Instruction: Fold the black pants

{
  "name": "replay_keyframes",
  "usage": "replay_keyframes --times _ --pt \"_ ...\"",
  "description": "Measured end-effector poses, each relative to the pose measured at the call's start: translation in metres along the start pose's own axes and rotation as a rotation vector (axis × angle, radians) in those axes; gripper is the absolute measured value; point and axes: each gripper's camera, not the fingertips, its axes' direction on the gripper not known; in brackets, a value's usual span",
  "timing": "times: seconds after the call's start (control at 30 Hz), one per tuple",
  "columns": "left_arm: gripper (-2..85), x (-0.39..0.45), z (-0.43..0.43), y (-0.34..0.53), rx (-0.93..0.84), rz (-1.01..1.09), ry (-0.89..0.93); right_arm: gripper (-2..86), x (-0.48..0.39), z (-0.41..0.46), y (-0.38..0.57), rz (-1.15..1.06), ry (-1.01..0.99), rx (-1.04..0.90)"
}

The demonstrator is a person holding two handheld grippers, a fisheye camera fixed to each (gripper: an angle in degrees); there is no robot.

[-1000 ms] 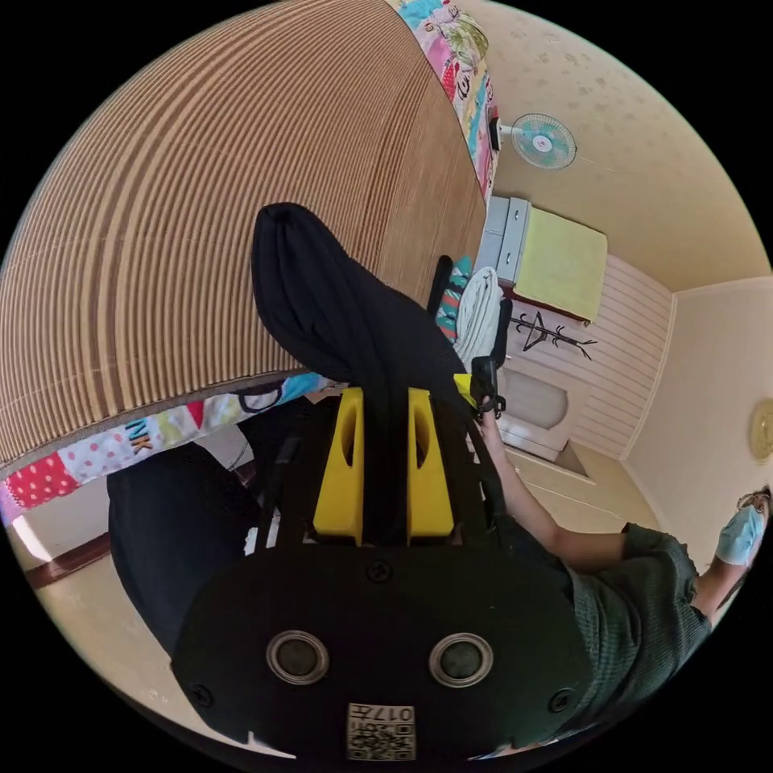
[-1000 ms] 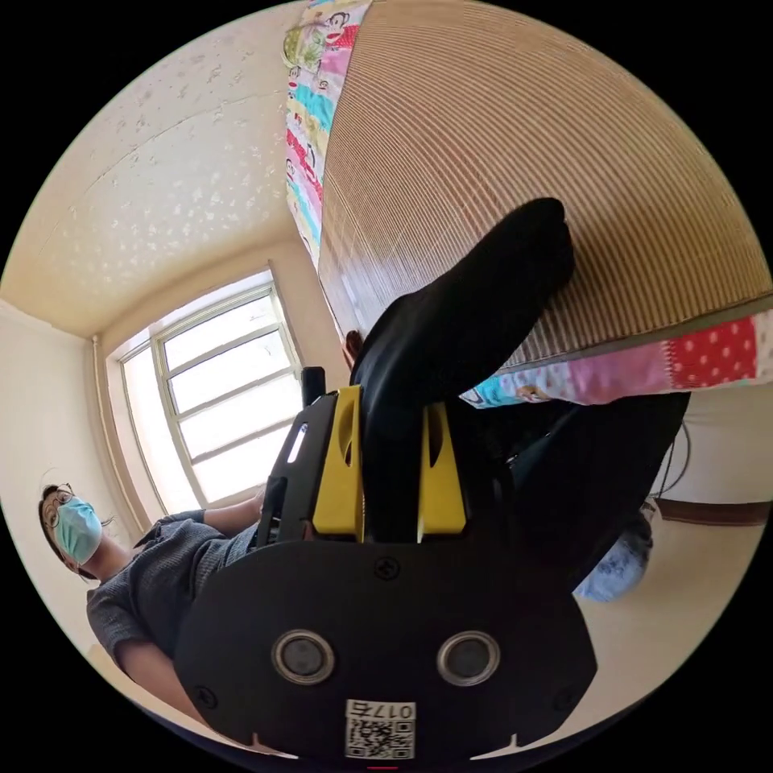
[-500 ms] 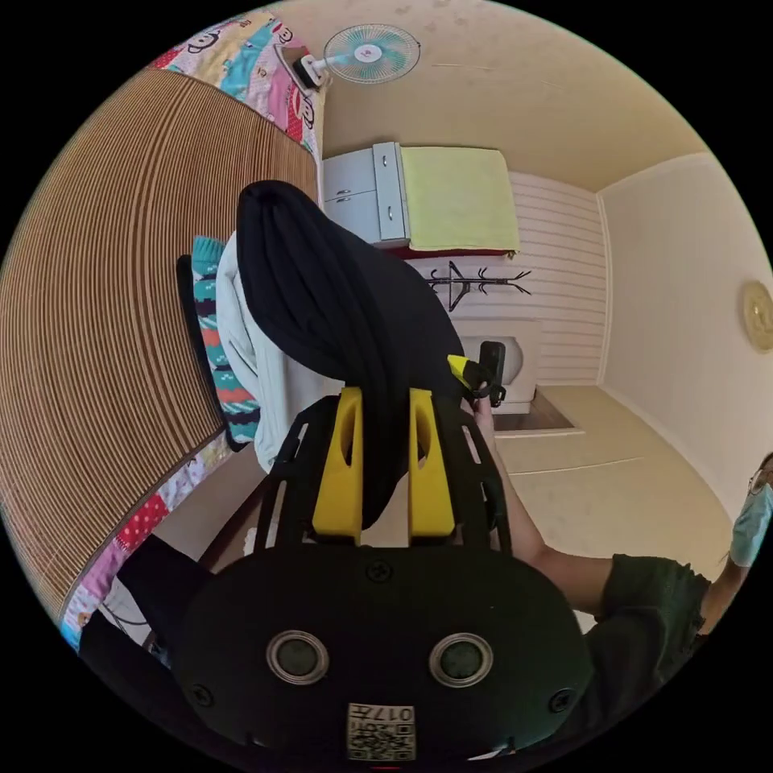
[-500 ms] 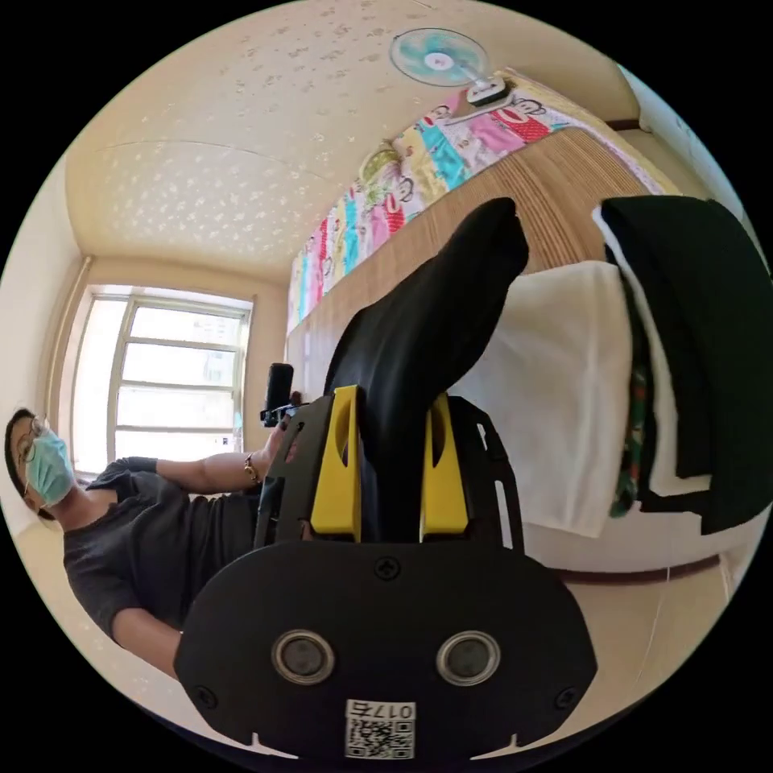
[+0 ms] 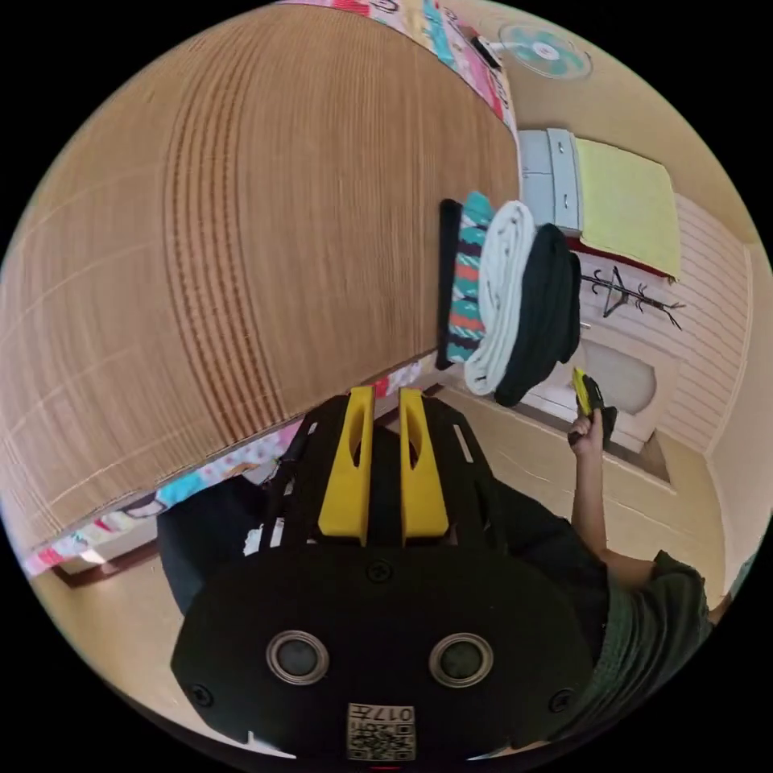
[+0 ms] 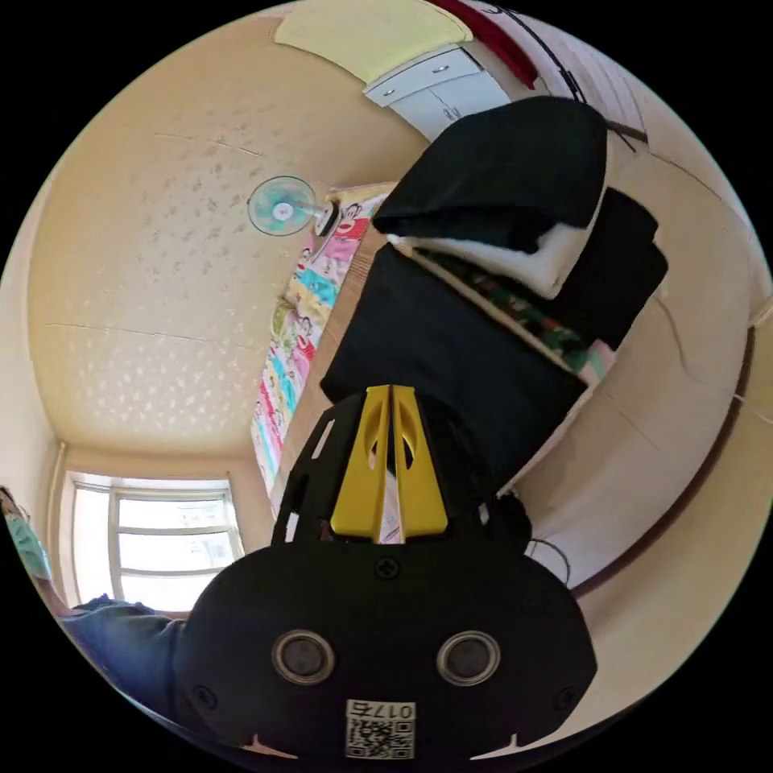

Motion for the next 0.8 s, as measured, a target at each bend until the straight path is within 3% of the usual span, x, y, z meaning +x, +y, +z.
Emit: replay_keyframes --times 0.13,0.2,0.3,0.43,0.57,0.7,0.8 --pt "1.5 -0.121 -0.107 0.101 0.210 -0.322 0.057 0.5 -0.019 0.108 0.024 -0.009 -0.203 -0.324" --pt "0.1 -0.156 -0.131 0.154 0.309 -0.427 0.137 0.4 -0.056 0.188 0.041 -0.099 -0.321 -0.572" --pt "-0.6 -0.191 -0.142 0.236 0.432 -0.569 0.253 0.4 -0.106 0.260 0.060 -0.164 -0.409 -0.733" --pt "-0.4 -0.222 -0.130 0.316 0.430 -0.717 0.364 0.4 -0.153 0.328 0.094 -0.177 -0.367 -0.835" --pt "0.4 -0.241 -0.157 0.352 0.408 -0.752 0.364 0.4 -0.180 0.397 0.151 -0.180 -0.350 -0.941" --pt "4.6 -0.262 -0.242 0.370 0.489 -0.719 0.283 0.4 -0.179 0.448 0.207 -0.088 -0.391 -0.995" --pt "6.7 -0.287 -0.304 0.385 0.616 -0.709 0.335 0.4 -0.176 0.465 0.237 -0.015 -0.444 -1.004"
